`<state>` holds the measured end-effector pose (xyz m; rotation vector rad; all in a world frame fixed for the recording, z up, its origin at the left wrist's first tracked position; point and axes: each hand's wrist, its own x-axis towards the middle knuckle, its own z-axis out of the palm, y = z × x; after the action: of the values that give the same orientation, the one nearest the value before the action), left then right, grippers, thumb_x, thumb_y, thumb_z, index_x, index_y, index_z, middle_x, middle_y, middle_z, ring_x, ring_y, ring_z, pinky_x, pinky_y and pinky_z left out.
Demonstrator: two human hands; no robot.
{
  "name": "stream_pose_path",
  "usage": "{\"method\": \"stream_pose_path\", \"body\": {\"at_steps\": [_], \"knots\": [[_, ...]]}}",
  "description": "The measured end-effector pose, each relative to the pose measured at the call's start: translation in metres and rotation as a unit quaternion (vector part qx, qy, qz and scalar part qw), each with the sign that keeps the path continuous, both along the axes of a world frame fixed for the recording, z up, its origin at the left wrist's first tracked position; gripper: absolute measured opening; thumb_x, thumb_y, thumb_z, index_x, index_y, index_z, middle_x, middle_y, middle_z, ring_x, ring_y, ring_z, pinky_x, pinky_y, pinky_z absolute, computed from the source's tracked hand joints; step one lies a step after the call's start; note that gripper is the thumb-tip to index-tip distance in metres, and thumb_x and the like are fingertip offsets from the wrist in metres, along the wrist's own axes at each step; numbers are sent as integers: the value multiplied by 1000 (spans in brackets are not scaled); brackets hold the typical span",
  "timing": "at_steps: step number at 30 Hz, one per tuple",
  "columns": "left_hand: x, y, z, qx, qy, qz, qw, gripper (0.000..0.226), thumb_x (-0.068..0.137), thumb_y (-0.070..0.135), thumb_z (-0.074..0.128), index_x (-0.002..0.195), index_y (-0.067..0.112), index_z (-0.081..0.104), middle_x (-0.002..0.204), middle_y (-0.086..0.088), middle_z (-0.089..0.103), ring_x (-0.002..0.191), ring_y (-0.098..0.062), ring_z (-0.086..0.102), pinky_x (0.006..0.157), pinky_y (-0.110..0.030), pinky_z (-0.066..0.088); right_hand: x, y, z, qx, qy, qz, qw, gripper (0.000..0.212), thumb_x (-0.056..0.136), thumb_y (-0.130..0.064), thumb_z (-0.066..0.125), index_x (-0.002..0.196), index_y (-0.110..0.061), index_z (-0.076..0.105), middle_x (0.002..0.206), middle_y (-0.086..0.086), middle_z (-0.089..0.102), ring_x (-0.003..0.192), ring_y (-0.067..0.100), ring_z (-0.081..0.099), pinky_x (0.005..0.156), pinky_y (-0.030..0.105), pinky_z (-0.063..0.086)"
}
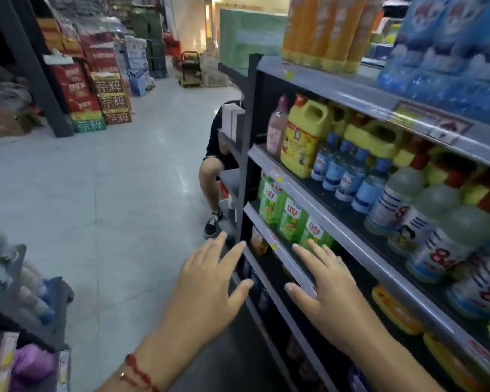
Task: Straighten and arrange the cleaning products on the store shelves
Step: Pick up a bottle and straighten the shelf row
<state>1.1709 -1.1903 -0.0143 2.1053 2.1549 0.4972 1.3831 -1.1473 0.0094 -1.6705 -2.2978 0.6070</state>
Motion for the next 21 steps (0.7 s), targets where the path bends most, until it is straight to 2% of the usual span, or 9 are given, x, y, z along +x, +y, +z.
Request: {"method": "stream_pose_path", "body": {"at_steps": [3,7,11,16,19,21], "knots": [[-38,64,2,-7,21,-39,999,66,96,54,54,155,27,40,163,-12,35,147,-33,38,119,-45,31,-30,35,-1,5,-11,-30,999,72,97,-53,54,156,-46,13,167,-17,3,154,8,-7,127,39,0],[-62,146,15,19,30,-97,995,69,99,55,52,159,31,29,168,-6,23,152,-26,27,123,-39,23,-58,86,0,17,-1,-68,998,73,98,-54,53,158,-45,12,167,-17,2,155,9,-5,127,38,3],[-77,224,12,34,24,-138,990,69,99,57,50,160,33,25,169,-4,20,154,-24,23,124,-40,23,-77,148,-10,15,27,-117,993,72,97,-52,56,157,-45,17,167,-17,7,155,10,3,126,39,13],[-95,307,21,26,20,-174,984,69,101,56,46,161,36,19,169,2,16,154,-16,19,123,-31,21,-108,226,-11,-15,98,-160,982,71,97,-47,59,155,-49,20,166,-15,13,152,8,14,120,34,23],[-111,358,27,41,12,-189,981,68,100,53,50,160,32,24,168,-1,20,152,-18,24,121,-32,25,-130,277,-5,7,87,-161,983,69,96,-44,60,155,-44,24,165,-10,21,149,11,26,117,32,30],[-119,389,29,41,3,-196,980,69,100,52,51,160,30,25,168,-3,22,152,-20,25,121,-34,26,-142,303,0,5,75,-168,983,70,96,-46,59,157,-41,24,165,-10,21,148,12,27,117,34,33]]}}
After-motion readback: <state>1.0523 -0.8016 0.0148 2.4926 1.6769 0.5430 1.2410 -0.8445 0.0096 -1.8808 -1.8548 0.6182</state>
